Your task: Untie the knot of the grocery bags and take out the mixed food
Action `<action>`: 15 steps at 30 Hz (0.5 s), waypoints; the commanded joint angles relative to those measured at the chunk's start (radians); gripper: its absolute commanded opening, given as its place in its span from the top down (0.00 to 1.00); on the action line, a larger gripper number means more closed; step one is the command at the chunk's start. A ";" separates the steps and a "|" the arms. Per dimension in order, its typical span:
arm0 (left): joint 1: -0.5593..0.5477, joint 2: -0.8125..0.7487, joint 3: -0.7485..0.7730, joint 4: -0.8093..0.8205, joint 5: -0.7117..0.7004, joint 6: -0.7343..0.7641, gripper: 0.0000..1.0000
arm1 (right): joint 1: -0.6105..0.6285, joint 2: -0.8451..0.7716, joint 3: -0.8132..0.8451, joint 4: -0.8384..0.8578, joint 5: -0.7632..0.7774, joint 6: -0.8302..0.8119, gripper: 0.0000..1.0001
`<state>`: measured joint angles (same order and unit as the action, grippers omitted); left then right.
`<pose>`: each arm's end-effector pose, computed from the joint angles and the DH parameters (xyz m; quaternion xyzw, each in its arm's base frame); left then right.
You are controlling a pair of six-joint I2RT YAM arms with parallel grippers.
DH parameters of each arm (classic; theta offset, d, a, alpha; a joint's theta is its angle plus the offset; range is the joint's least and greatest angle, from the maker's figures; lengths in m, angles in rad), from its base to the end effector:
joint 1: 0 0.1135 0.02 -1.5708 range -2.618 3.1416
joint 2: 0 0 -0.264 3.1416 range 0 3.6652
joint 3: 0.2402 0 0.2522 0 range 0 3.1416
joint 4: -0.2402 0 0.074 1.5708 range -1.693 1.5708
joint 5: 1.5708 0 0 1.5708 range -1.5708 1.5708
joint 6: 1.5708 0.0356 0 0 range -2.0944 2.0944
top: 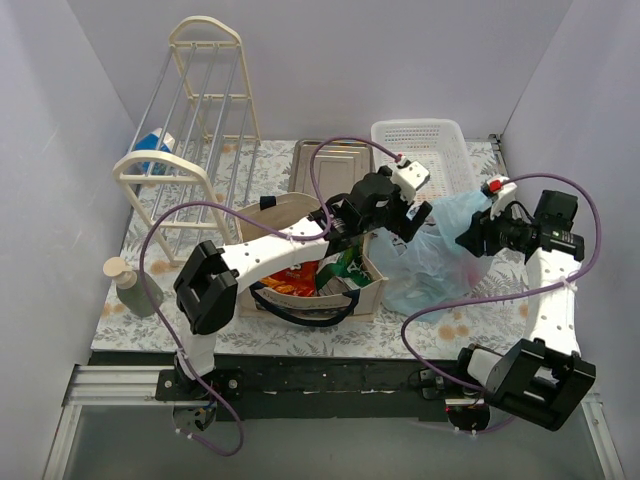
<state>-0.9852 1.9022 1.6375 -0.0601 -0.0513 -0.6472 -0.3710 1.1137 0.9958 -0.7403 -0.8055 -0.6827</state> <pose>0.2568 -0.3839 0.3220 0.1218 0.8028 -0.4107 0.4147 0.2128 -0.0552 0.3065 -0.2689 0.8305 0.1562 0.4621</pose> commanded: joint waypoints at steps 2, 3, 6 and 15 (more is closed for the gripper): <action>0.014 0.017 0.050 0.038 -0.225 0.029 0.14 | 0.020 0.049 0.105 0.194 0.019 0.218 0.79; 0.025 0.023 0.059 0.054 -0.238 0.044 0.17 | 0.020 0.064 0.156 0.185 0.017 0.262 0.95; 0.045 0.049 0.105 0.054 -0.196 0.069 0.37 | 0.014 0.109 0.335 0.168 -0.012 0.326 0.99; 0.056 -0.020 0.176 0.040 0.335 0.084 1.00 | -0.127 0.176 0.668 0.294 -0.069 0.606 0.99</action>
<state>-0.9207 1.9766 1.7618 -0.0410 0.0120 -0.5858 -0.4099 1.2655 1.5551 -0.5762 -0.8368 -0.2558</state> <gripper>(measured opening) 0.013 0.023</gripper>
